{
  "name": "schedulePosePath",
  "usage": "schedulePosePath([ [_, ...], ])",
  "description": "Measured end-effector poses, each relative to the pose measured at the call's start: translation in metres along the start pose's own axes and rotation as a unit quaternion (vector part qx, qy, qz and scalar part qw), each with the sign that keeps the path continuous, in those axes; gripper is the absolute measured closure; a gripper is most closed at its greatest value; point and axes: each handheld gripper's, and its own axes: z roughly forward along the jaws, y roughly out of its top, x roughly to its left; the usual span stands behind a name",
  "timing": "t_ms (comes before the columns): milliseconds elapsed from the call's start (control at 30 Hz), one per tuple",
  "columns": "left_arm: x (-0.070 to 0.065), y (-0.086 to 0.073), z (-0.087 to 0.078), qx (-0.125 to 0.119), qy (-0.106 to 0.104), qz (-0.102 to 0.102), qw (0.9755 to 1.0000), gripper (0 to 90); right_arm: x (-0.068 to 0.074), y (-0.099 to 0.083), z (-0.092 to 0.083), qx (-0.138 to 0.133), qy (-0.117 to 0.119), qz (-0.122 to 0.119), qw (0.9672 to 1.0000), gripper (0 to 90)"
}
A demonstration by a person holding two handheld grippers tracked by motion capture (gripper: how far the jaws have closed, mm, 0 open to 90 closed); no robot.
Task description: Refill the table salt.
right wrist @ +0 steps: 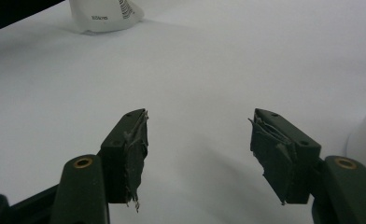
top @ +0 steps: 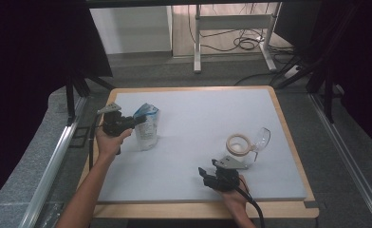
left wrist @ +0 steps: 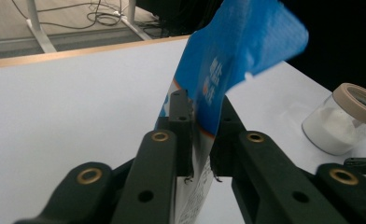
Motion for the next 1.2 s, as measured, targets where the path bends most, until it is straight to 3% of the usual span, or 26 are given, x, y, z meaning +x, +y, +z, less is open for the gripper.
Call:
schedulePosePath([
  [233, -0.005, -0.001, 0.005, 0.001, -0.005, 0.003, 1.0000, 66.8, -0.002, 0.000, -0.001, -0.002, -0.001, 0.003, 1.0000, 37.2],
  [433, -0.009, -0.004, 0.001, 0.001, 0.007, 0.009, 0.9999, 50.1, -0.001, 0.001, -0.001, -0.001, 0.000, 0.003, 1.0000, 37.1],
  [833, -0.018, -0.026, -0.015, 0.028, 0.009, 0.025, 0.9992, 39.7, -0.003, 0.002, -0.003, -0.005, 0.000, 0.006, 1.0000, 37.1],
  [1000, -0.020, -0.039, -0.021, 0.032, 0.012, 0.027, 0.9991, 39.5, -0.004, 0.003, -0.004, -0.006, -0.001, 0.006, 1.0000, 37.2],
  [1100, -0.020, -0.048, -0.028, 0.022, 0.003, 0.013, 0.9997, 39.5, -0.007, 0.004, -0.007, -0.010, -0.003, 0.007, 0.9999, 37.2],
  [1200, -0.025, -0.058, -0.031, 0.024, 0.012, 0.021, 0.9994, 39.4, -0.011, 0.004, -0.011, -0.012, -0.003, 0.008, 0.9999, 37.2],
])
